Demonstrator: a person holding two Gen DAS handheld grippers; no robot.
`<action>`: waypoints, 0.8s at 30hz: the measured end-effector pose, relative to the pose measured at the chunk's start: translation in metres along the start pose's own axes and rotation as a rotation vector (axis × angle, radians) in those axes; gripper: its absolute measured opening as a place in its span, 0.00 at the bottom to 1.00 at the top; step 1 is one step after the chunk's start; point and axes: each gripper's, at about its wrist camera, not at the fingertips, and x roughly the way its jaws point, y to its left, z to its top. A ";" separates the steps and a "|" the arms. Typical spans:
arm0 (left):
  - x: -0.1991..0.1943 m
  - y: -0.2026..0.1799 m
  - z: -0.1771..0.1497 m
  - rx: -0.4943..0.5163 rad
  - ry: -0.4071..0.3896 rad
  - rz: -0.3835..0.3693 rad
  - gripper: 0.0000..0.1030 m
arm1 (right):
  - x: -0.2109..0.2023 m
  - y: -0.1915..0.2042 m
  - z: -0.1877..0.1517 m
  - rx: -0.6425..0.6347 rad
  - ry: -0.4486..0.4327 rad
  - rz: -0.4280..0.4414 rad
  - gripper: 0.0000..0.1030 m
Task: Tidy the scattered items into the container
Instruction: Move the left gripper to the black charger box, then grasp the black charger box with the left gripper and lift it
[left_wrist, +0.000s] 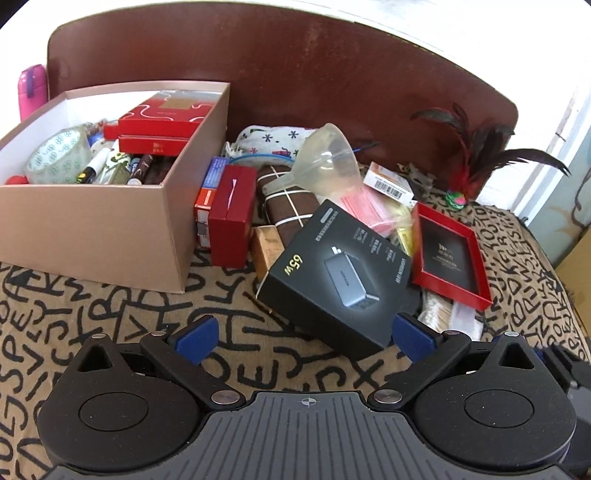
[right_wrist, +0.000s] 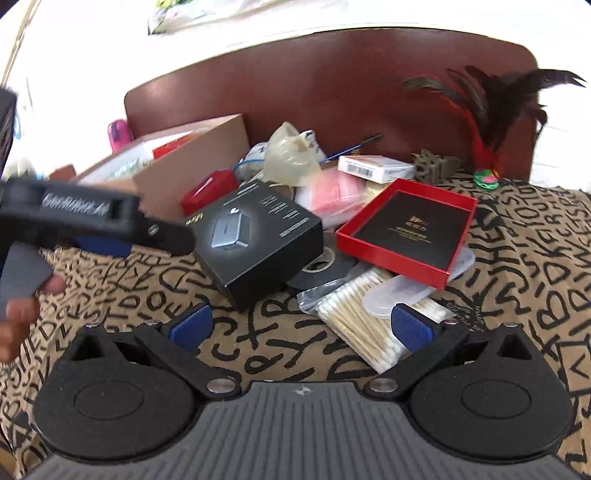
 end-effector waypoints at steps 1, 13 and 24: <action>0.001 0.000 0.002 0.005 0.000 -0.002 1.00 | 0.003 0.002 0.001 -0.005 0.007 0.013 0.99; 0.040 0.004 0.034 0.091 0.035 -0.005 1.00 | 0.035 0.022 0.013 -0.080 0.031 0.051 0.82; 0.057 0.008 0.036 0.086 0.120 -0.118 0.79 | 0.065 0.032 0.021 -0.196 0.044 0.068 0.69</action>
